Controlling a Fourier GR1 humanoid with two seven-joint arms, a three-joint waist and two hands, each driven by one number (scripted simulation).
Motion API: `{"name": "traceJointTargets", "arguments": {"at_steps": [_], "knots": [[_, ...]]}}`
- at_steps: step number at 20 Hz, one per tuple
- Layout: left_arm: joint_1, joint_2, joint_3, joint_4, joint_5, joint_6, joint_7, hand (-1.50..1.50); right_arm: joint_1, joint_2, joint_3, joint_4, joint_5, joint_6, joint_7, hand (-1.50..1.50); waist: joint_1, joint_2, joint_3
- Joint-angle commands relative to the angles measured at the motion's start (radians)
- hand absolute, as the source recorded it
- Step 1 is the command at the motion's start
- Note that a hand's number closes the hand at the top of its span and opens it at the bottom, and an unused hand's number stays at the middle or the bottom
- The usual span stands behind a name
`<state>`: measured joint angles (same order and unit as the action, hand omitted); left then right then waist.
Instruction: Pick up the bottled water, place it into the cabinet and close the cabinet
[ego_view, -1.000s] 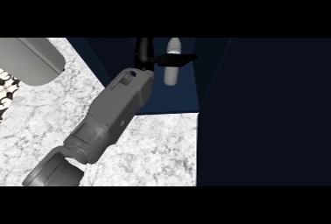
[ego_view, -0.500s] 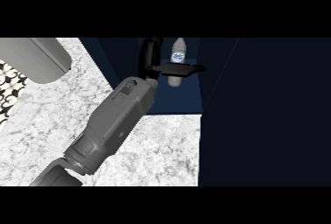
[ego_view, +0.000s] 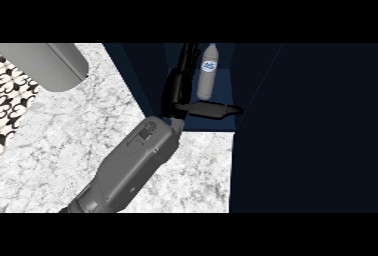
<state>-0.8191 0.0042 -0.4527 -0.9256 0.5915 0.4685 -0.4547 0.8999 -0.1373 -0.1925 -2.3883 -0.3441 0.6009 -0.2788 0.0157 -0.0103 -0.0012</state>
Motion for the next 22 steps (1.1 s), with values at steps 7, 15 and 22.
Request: {"name": "traceJointTargets", "arguments": {"at_steps": [7, 15, 22], "knots": [[0.364, 0.083, -0.146, -0.419, -0.039, 0.036, 0.053, -1.5, 0.037, -0.02, -0.023, -0.173, -0.04, -0.017, 0.05, -1.5, -0.007, 0.002, 0.0], [0.611, 0.229, -0.213, -0.769, -0.059, 0.067, 0.095, -1.5, -0.057, -0.128, 0.14, -0.134, 0.039, 0.063, 0.149, 1.5, 0.02, 0.004, -0.001], [0.775, 0.321, -0.179, -0.882, -0.052, 0.024, 0.036, -1.5, 0.025, -0.145, 0.296, -0.219, 0.11, 0.126, 0.172, 1.5, -0.013, 0.002, -0.001]]}}
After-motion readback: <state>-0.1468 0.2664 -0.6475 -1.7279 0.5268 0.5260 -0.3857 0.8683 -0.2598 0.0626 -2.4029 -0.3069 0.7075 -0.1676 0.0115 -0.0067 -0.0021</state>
